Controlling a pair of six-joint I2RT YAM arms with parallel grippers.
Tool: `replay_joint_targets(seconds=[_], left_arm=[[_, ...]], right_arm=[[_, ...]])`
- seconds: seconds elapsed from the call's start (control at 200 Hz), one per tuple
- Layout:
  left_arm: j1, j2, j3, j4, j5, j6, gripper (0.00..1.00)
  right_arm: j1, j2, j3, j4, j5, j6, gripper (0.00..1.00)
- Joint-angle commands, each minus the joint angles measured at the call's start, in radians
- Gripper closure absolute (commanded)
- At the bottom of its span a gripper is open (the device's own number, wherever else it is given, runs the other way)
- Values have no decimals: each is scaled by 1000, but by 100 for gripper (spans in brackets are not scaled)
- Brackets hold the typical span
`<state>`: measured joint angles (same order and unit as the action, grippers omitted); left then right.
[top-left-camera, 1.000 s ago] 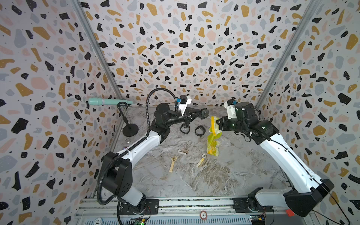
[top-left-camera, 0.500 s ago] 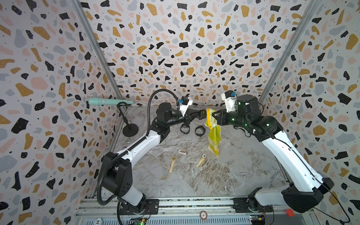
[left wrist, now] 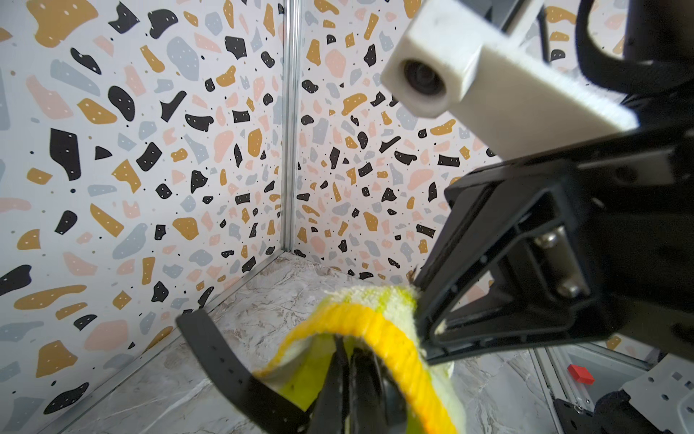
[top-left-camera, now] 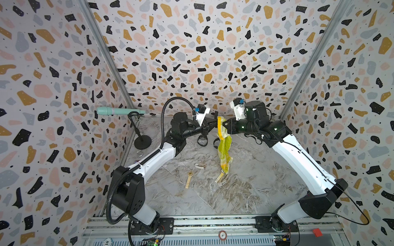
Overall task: Wipe the watch dial
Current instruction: Wipe the dirt from the watch dial.
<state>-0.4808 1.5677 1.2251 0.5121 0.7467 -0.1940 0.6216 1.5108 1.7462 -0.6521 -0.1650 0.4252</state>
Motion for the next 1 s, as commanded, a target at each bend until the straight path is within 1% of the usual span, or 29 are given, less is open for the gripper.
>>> replay_joint_targets(seconds=[0.0, 0.165, 0.245, 0.406, 0.581, 0.736, 0.871, 0.996], left_arm=[[-24, -1, -4, 202, 51, -90, 100], [-29, 6, -17, 366, 72, -234, 100], [-30, 11, -20, 411, 75, -274, 100], [-30, 8, -21, 414, 74, -283, 100], [-30, 13, -22, 392, 61, -275, 100], [-30, 36, -11, 410, 54, -317, 100], [-30, 57, -13, 468, 47, -368, 100], [-30, 56, -29, 456, 13, -331, 100]], right_arm=[[7, 20, 44, 28, 33, 12, 100], [4, 47, 47, 17, 87, 27, 100], [2, 52, 45, 13, 102, 35, 100], [-27, 30, 3, 28, 92, 57, 100], [-74, -32, -59, 39, 73, 70, 100], [-115, -94, -103, 27, 72, 70, 100], [-132, -131, -102, 2, 74, 57, 100], [-128, -147, -69, -33, 62, 48, 100]])
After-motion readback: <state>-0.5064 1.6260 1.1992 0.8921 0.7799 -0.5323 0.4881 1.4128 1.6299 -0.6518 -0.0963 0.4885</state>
